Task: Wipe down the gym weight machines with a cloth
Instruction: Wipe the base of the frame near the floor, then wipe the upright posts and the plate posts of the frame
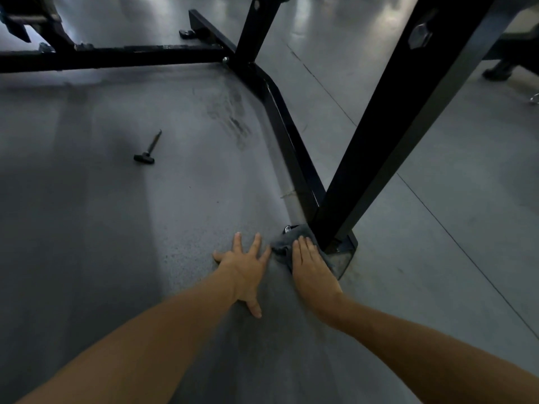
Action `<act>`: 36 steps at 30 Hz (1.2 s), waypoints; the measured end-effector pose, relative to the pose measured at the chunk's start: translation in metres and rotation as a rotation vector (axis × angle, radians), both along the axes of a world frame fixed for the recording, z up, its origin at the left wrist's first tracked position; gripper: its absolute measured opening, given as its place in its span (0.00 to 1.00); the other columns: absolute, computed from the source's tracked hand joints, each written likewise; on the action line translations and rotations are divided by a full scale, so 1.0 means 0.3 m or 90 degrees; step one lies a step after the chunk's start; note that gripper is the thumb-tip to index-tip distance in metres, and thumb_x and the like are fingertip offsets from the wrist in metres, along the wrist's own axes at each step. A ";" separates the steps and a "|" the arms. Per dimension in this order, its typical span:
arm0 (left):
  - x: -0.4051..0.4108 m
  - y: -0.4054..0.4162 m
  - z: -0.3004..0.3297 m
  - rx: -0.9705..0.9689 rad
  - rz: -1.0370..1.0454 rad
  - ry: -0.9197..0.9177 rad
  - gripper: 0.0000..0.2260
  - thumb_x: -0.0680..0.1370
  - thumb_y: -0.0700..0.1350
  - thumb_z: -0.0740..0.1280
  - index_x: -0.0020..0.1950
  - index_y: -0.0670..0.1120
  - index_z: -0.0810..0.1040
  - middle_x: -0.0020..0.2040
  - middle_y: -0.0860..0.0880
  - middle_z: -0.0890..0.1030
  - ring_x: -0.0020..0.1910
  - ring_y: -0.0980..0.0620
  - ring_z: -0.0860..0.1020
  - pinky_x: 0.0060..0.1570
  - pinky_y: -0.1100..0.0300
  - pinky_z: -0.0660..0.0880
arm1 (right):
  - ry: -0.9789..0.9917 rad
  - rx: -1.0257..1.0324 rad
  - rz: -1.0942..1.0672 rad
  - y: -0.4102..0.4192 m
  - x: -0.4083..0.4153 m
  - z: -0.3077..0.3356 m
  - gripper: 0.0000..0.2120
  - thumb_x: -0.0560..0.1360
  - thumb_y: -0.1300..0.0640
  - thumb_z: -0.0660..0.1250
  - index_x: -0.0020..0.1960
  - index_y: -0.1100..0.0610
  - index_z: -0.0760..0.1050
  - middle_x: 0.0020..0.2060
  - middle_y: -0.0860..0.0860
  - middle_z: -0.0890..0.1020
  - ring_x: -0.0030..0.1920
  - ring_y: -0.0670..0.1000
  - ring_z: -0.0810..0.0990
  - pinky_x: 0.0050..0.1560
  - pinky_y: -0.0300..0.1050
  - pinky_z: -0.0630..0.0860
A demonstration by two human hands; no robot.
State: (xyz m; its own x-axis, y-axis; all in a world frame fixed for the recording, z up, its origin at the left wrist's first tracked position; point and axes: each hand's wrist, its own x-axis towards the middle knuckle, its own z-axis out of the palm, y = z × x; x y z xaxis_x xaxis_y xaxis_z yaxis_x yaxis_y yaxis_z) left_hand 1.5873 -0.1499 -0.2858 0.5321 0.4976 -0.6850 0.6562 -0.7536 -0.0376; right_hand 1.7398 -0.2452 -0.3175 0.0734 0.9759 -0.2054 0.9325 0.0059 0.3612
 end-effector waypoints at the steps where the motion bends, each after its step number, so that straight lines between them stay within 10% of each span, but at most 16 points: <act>1: -0.001 0.002 -0.001 0.000 0.003 -0.006 0.67 0.62 0.71 0.77 0.81 0.53 0.31 0.81 0.48 0.31 0.78 0.29 0.36 0.66 0.25 0.65 | -0.017 0.006 0.017 0.042 0.009 -0.001 0.28 0.86 0.61 0.48 0.78 0.73 0.39 0.78 0.70 0.48 0.80 0.66 0.49 0.79 0.57 0.45; 13: -0.098 0.058 0.067 -0.056 -0.072 -0.088 0.49 0.74 0.61 0.74 0.83 0.44 0.49 0.83 0.40 0.47 0.81 0.35 0.48 0.79 0.42 0.51 | 0.226 -0.108 -0.104 0.021 -0.031 0.100 0.25 0.85 0.62 0.52 0.77 0.72 0.53 0.77 0.69 0.59 0.78 0.65 0.57 0.79 0.53 0.53; 16: -0.131 0.031 0.188 0.021 -0.090 -0.132 0.37 0.80 0.51 0.68 0.82 0.39 0.52 0.83 0.38 0.47 0.82 0.40 0.51 0.79 0.49 0.49 | 0.593 -0.108 -0.346 0.004 -0.040 0.214 0.13 0.79 0.65 0.59 0.60 0.68 0.76 0.55 0.65 0.79 0.57 0.62 0.79 0.52 0.50 0.74; 22: -0.101 -0.027 0.511 0.154 -0.136 -0.224 0.18 0.82 0.45 0.63 0.71 0.42 0.68 0.75 0.43 0.65 0.72 0.42 0.67 0.60 0.46 0.76 | 1.053 0.143 -0.786 -0.075 -0.089 0.573 0.16 0.74 0.78 0.51 0.54 0.73 0.75 0.33 0.59 0.77 0.23 0.52 0.74 0.21 0.37 0.67; 27: -0.021 -0.136 0.808 0.330 -0.275 -0.392 0.15 0.75 0.45 0.72 0.60 0.43 0.77 0.56 0.43 0.77 0.51 0.43 0.79 0.40 0.54 0.73 | 1.209 0.292 -0.879 -0.158 -0.082 0.825 0.09 0.77 0.73 0.55 0.47 0.66 0.71 0.43 0.63 0.79 0.36 0.60 0.78 0.34 0.51 0.79; 31: 0.067 -0.195 1.032 0.459 -0.393 -0.482 0.15 0.79 0.43 0.61 0.65 0.42 0.76 0.62 0.41 0.76 0.64 0.41 0.73 0.64 0.50 0.71 | 1.309 0.450 -0.846 -0.251 -0.054 1.061 0.14 0.79 0.68 0.56 0.61 0.69 0.75 0.60 0.68 0.80 0.55 0.67 0.80 0.47 0.58 0.80; 36: 0.108 -0.147 1.304 0.636 -0.294 -0.502 0.30 0.83 0.51 0.54 0.78 0.31 0.59 0.77 0.32 0.63 0.78 0.34 0.58 0.78 0.43 0.56 | 1.395 0.666 -0.776 -0.311 0.010 1.348 0.14 0.83 0.63 0.53 0.54 0.67 0.76 0.50 0.63 0.82 0.49 0.61 0.80 0.54 0.56 0.76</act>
